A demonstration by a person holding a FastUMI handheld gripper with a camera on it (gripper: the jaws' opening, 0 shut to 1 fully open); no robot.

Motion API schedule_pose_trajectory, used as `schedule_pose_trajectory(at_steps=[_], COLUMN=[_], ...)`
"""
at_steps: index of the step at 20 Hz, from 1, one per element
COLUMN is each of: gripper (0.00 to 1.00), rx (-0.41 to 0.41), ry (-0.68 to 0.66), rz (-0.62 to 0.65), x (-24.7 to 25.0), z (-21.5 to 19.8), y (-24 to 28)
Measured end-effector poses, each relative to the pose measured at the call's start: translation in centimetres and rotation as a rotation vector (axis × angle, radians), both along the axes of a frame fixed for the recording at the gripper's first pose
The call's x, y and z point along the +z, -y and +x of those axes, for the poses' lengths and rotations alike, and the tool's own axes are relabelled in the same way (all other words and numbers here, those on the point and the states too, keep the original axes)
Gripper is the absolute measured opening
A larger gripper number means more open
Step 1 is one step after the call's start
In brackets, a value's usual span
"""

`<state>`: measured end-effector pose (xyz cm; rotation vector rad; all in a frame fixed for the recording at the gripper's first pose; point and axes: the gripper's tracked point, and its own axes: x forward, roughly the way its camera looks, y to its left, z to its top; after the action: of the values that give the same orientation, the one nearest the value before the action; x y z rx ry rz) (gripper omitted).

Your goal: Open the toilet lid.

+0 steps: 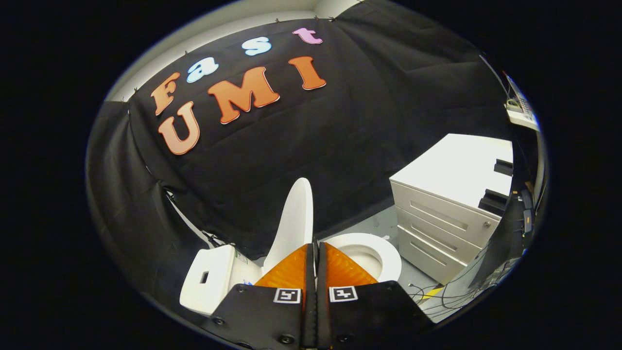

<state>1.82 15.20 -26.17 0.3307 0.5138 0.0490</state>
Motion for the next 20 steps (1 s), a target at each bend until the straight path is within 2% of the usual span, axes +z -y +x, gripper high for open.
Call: schedule_pose_trajectory(at_steps=[5, 11, 20], gripper=[0.08, 0.08, 0.08], rx=[0.068, 0.123, 0.215], ry=[0.028, 0.057, 0.091], rz=[-0.067, -0.017, -0.061], x=[2.0, 4.6, 6.9], z=[-0.6, -1.3, -2.6], y=[-3.6, -8.3, -14.3])
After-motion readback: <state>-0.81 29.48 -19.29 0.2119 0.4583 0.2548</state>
